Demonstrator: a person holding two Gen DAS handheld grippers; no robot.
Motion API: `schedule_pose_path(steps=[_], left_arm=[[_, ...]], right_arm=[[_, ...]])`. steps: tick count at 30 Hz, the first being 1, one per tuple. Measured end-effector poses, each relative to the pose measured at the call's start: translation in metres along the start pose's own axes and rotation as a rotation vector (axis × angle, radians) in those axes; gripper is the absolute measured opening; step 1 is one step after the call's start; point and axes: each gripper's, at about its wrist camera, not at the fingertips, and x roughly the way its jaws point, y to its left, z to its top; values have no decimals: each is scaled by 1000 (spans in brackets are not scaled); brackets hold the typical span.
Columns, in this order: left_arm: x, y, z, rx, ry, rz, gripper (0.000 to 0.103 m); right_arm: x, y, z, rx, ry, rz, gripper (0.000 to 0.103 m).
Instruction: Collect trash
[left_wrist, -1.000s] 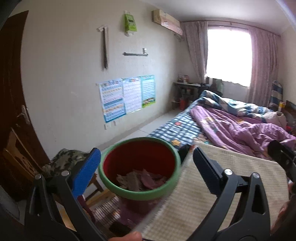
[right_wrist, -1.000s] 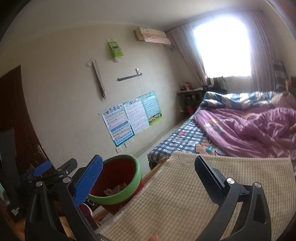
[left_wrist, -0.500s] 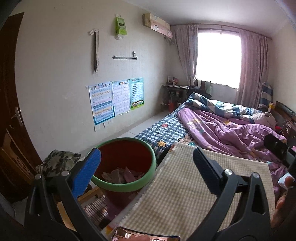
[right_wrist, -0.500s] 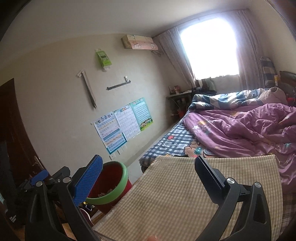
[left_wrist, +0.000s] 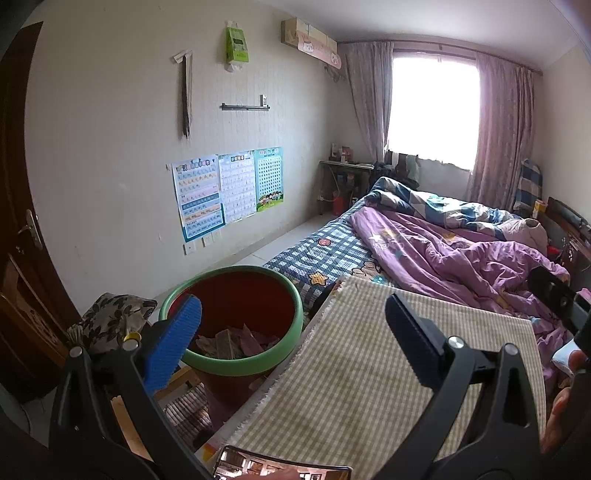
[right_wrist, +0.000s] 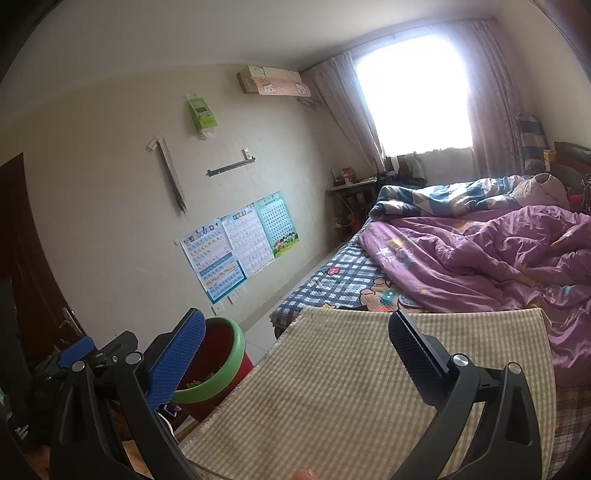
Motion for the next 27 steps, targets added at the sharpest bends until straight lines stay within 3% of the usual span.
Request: schedule_pose_path(steps=[27], left_arm=[[13,1,-9,-5,35,-13,98]], right_arm=[[15,-21,-15,1,64,-55,97]])
